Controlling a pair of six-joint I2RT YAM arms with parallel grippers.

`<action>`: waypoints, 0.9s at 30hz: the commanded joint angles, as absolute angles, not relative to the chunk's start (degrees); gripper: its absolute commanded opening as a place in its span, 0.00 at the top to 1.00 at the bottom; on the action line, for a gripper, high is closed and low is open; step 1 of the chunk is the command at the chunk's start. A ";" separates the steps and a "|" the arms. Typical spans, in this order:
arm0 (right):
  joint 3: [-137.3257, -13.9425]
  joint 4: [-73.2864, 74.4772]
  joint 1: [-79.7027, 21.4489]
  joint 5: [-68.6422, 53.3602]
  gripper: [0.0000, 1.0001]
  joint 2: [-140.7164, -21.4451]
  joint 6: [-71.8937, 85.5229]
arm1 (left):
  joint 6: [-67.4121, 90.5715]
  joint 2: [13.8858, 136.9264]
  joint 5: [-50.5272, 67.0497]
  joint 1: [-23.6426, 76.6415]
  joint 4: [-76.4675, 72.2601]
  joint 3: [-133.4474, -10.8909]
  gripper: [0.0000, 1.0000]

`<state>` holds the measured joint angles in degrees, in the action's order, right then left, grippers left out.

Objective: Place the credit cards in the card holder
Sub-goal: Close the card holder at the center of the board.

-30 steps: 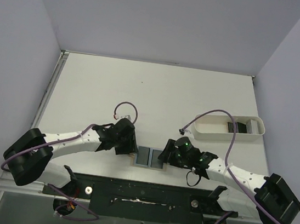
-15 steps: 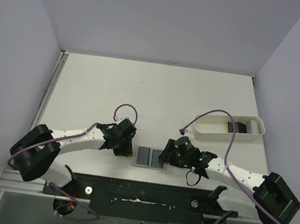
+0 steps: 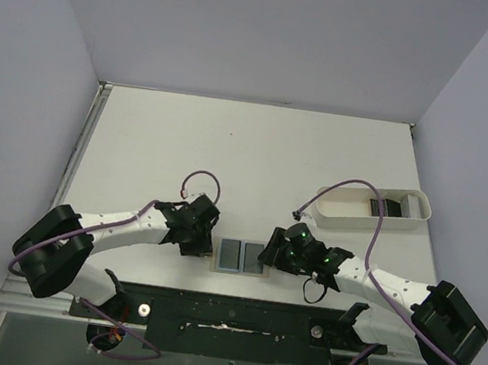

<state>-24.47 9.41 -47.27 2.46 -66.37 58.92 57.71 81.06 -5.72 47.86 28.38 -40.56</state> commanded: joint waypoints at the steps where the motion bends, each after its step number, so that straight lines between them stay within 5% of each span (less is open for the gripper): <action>1: -24.30 6.51 -46.94 2.55 0.47 -65.26 59.24 | 57.39 78.75 -8.22 47.22 31.41 -42.45 0.62; 18: -24.39 6.44 -46.92 2.37 0.47 -65.20 59.17 | 56.84 74.48 -11.46 45.77 36.71 -45.52 0.61; 27: -24.70 6.16 -46.92 2.12 0.47 -65.50 58.98 | 54.33 73.25 -2.78 45.79 25.97 -42.23 0.47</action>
<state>-24.47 9.17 -47.22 2.31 -66.26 58.98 56.10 74.13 -6.28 46.02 32.21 -42.85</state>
